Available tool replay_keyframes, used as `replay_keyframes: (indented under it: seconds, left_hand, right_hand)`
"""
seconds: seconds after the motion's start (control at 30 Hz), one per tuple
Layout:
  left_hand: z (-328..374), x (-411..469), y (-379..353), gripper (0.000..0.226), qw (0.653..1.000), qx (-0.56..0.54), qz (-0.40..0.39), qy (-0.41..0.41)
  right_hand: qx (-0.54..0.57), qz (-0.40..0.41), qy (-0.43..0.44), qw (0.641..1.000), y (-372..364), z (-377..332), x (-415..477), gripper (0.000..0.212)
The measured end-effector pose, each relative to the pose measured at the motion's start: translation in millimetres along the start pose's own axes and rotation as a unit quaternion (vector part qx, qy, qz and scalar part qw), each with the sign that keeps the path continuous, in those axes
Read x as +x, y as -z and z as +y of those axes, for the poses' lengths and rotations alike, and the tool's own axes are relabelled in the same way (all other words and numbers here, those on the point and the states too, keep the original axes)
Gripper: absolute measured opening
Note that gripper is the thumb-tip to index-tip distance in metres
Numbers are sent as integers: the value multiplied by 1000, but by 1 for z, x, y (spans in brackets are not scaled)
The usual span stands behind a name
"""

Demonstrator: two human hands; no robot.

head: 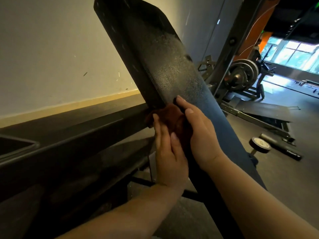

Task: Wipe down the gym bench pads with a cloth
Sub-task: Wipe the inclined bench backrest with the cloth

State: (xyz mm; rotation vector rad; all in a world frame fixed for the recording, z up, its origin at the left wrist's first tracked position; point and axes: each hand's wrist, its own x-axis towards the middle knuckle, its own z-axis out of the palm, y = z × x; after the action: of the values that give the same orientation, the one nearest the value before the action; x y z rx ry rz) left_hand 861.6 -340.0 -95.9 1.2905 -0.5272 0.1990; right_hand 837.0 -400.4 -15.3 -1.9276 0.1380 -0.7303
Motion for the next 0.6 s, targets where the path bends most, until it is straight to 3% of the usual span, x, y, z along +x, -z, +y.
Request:
replay_keyframes:
  seconds: [0.1, 0.23, 0.3, 0.43, 0.53, 0.6]
  left_hand:
    - [2, 12, 7, 52, 1000, 3, -24, 19]
    - [26, 87, 16, 51, 998, 17, 62, 30]
    - [28, 94, 13, 51, 997, 28, 69, 15]
    - [4, 18, 0, 51, 1000, 13, 9, -14]
    - [-14, -41, 4, 57, 995, -24, -96, -19]
    - [-18, -48, 8, 57, 992, -27, -126, -13]
  right_hand:
    - [-2, -22, -5, 1000, 4, 4, -15, 43]
    - [43, -16, -21, 999, 6, 6, -20, 48]
    - [60, 0, -26, 998, 6, 10, -27, 51]
    - [79, 37, -24, 996, 9, 14, -44, 47]
    - [12, 46, -13, 999, 13, 20, -59, 47]
    - [-37, 41, -6, 998, 11, 25, -69, 47]
